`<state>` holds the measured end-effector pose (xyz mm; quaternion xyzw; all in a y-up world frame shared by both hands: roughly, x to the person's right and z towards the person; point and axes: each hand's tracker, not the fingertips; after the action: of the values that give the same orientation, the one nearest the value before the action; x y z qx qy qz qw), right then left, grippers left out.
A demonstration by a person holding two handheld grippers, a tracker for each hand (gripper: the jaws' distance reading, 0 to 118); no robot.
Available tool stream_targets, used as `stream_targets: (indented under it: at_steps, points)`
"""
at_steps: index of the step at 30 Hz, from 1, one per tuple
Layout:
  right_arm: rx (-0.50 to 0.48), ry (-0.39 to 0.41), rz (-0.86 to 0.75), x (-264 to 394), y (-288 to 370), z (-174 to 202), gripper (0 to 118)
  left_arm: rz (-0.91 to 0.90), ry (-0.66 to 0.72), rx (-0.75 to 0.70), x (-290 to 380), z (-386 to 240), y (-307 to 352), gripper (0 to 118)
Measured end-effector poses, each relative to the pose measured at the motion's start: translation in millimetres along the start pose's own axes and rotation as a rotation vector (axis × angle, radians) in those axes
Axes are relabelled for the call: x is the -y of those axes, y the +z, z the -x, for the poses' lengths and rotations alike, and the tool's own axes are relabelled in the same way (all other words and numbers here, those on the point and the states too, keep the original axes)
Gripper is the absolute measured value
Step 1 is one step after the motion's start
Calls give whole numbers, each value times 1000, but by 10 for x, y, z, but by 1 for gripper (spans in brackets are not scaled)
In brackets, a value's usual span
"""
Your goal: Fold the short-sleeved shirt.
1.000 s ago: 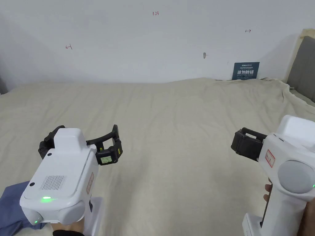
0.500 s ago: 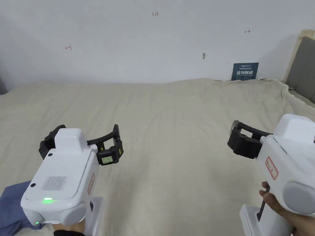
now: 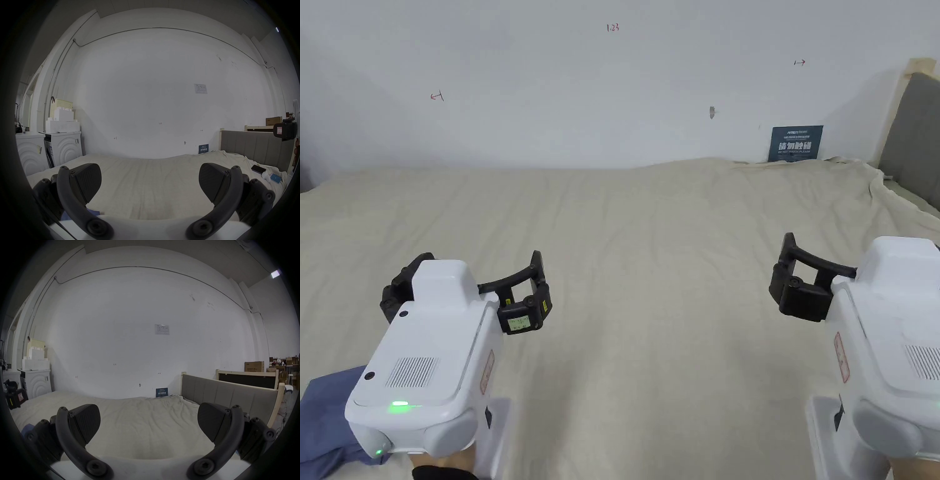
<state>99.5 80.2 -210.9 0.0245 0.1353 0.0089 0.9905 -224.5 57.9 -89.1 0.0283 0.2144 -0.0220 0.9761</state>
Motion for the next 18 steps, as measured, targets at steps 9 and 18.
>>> stream_targets:
  at_steps: [9, 18]
  points:
    - [-14, 35, -17, 66, 5, 34, 117, 4, 1, 5, 21, -4, -13, 118]
    - [-16, 37, -13, 95, 11, 47, 117, 1, 2, 1, 28, 3, -27, 118]
